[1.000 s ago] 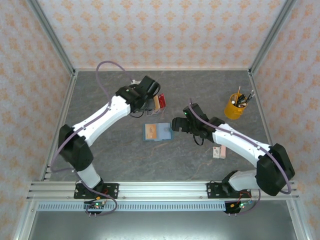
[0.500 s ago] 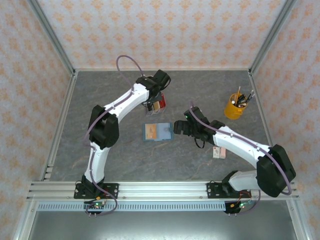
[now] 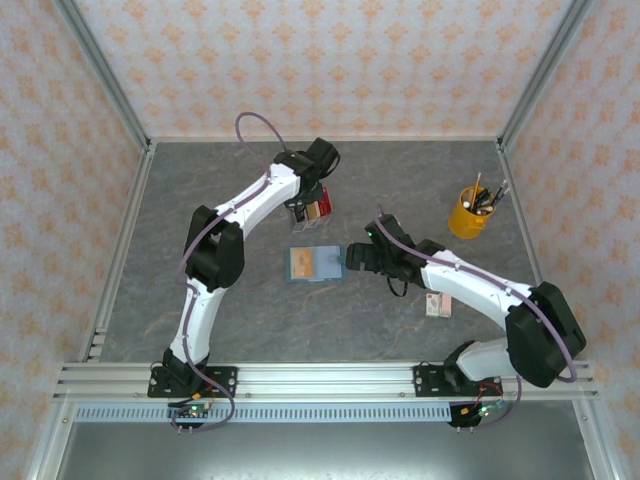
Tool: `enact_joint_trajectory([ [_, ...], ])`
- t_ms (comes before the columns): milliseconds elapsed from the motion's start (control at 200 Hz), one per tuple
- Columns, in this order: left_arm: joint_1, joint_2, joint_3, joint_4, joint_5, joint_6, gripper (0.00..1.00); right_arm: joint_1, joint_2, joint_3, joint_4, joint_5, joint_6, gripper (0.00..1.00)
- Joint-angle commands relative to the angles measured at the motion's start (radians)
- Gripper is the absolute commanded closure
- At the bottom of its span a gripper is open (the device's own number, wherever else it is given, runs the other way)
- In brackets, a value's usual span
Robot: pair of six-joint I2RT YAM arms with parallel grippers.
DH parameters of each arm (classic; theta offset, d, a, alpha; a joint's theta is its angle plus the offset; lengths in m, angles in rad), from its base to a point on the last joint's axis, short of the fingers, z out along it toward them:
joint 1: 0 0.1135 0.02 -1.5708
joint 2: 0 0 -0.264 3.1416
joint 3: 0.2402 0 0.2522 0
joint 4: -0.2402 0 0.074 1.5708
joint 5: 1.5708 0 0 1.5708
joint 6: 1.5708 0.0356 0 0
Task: Take the credit cards out of the card holder
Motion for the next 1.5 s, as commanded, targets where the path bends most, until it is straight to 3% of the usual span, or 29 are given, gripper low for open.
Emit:
enact_joint_trajectory([
  [0,0.004,0.015,0.023,-0.054,0.029,-0.023,0.82,-0.003,0.006,0.034,-0.012,0.003,0.006,0.0],
  [300,0.021,-0.018,-0.009,-0.032,0.109,-0.032,0.85,-0.003,0.023,0.053,-0.018,-0.012,0.014,0.0],
  [460,0.019,-0.14,-0.115,0.037,0.157,-0.031,0.8,-0.003,0.031,0.072,-0.034,-0.023,0.002,0.0],
  [746,0.019,-0.601,-0.63,0.21,0.111,-0.063,0.54,-0.001,0.125,0.173,-0.082,-0.062,-0.042,0.04],
  [951,0.033,-0.877,-0.95,0.242,0.046,-0.091,0.22,0.041,0.218,0.275,-0.11,-0.026,-0.047,0.06],
  [1131,0.071,-1.052,-1.139,0.265,0.014,-0.102,0.01,0.121,0.344,0.414,-0.174,0.054,-0.078,0.06],
  [1496,0.207,-1.139,-1.327,0.366,0.183,-0.07,0.0,0.155,0.605,0.691,-0.363,0.086,-0.185,0.04],
])
